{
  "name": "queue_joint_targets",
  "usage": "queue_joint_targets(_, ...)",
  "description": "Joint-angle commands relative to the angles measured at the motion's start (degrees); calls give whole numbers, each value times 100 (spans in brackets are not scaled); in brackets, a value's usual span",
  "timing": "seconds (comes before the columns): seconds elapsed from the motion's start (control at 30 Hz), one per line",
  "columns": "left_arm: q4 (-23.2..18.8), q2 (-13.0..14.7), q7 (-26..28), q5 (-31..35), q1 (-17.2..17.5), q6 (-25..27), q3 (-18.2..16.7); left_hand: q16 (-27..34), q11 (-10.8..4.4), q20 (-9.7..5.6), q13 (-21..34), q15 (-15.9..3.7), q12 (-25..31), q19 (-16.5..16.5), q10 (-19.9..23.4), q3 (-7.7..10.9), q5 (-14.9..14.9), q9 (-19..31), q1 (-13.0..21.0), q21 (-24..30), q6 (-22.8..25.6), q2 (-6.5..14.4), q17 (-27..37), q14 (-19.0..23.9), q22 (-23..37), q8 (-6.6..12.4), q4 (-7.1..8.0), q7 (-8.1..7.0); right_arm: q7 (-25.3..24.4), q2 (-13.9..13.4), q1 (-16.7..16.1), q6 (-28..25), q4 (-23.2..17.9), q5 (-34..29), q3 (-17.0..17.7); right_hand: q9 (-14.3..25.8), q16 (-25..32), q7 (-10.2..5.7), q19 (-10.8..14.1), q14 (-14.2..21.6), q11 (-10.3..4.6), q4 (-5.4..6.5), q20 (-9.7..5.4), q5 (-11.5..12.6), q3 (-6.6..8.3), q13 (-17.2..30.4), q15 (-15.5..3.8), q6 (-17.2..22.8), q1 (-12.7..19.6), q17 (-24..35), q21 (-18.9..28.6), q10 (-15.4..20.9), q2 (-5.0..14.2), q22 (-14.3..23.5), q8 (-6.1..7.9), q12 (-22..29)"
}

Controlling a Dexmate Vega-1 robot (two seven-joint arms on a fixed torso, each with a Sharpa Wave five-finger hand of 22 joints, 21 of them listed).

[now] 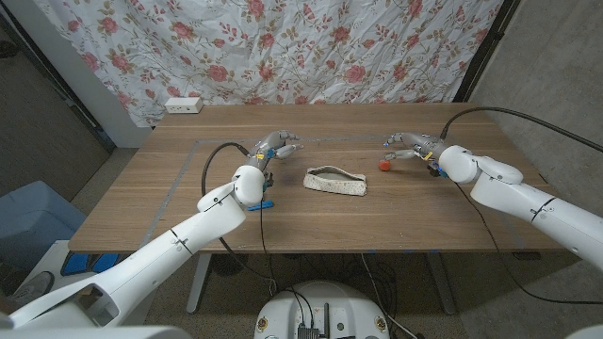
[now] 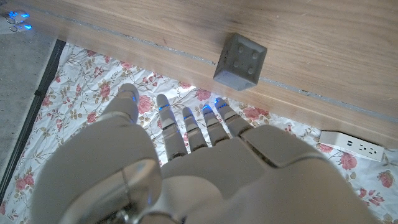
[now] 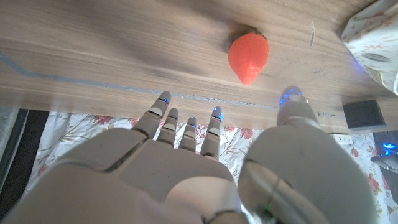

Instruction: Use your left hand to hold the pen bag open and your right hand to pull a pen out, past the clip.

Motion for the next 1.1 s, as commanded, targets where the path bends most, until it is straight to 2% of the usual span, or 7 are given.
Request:
queue_joint_targets(0.03,212,-45,226,-472,118,-395,-242,-27,-12,6,28,32,-12,-71,-95,-14,-8,13,-104,-25,-138,6,18,-105,15,-19,21,-9,-466,238,-181,997,649,906,323,6,-21,-4,-18,-40,15,12,1,31,-38,5,1,-150,-119,19,15,-31,-29,24,-80,48)
queue_joint_targets(0.17,322,-23,235,-665,159,-681,-339,-22,38,2,29,46,-21,-167,-236,-20,-4,11,-307,-30,-329,128,35,-212,18,-20,116,-11,-687,418,-232,1296,920,1196,422,-7,20,-45,76,43,-39,47,-61,23,-71,0,-69,-279,-234,19,55,64,-7,23,-166,92)
queue_joint_targets(0.37,409,17,287,-785,175,-833,-415,-34,67,-3,28,55,-22,-259,-387,5,0,4,-429,-26,-633,190,21,-362,18,-34,105,-47,-766,593,-229,1622,1207,1547,495,-20,40,-136,127,89,-30,84,-81,2,-104,-7,-82,-316,-345,16,68,143,14,22,-209,118)
queue_joint_targets(0.6,662,6,356,-1059,256,-1328,-586,-24,111,-2,27,73,-12,-298,-467,9,-1,1,-546,-18,-926,225,24,-421,19,-52,120,-82,-774,755,-222,1842,1426,1965,600,-29,35,-168,144,76,-27,140,-82,-27,-145,-15,-82,-369,-481,13,68,155,36,23,-250,115)
queue_joint_targets(0.77,843,13,362,-1221,287,-1588,-680,-15,108,-8,27,72,-9,-318,-506,7,-1,0,-618,-15,-1050,241,28,-435,19,-48,137,-87,-747,820,-204,1677,1399,2175,629,-35,34,-167,161,69,-42,213,-81,-69,-185,-23,-104,-424,-638,10,69,177,83,23,-289,117)
queue_joint_targets(1.0,1191,47,262,-1476,293,-2121,-814,-3,105,-13,26,73,7,-326,-523,37,6,-4,-680,-4,-1302,292,25,-436,19,-61,134,-75,-632,1025,-164,1754,1617,2671,713,-51,56,-85,221,122,-28,348,-133,-157,-241,-40,-153,-474,-916,4,78,323,206,22,-333,154)
queue_joint_targets(1.1,1379,48,230,-1558,281,-2360,-858,1,96,-23,25,58,15,-320,-556,68,9,-11,-749,10,-1706,314,21,-440,18,-80,112,-69,-603,1105,-150,1693,1622,2871,746,-60,66,-55,254,151,2,383,-161,-190,-260,-47,-172,-425,-1004,-3,83,424,244,21,-324,181)
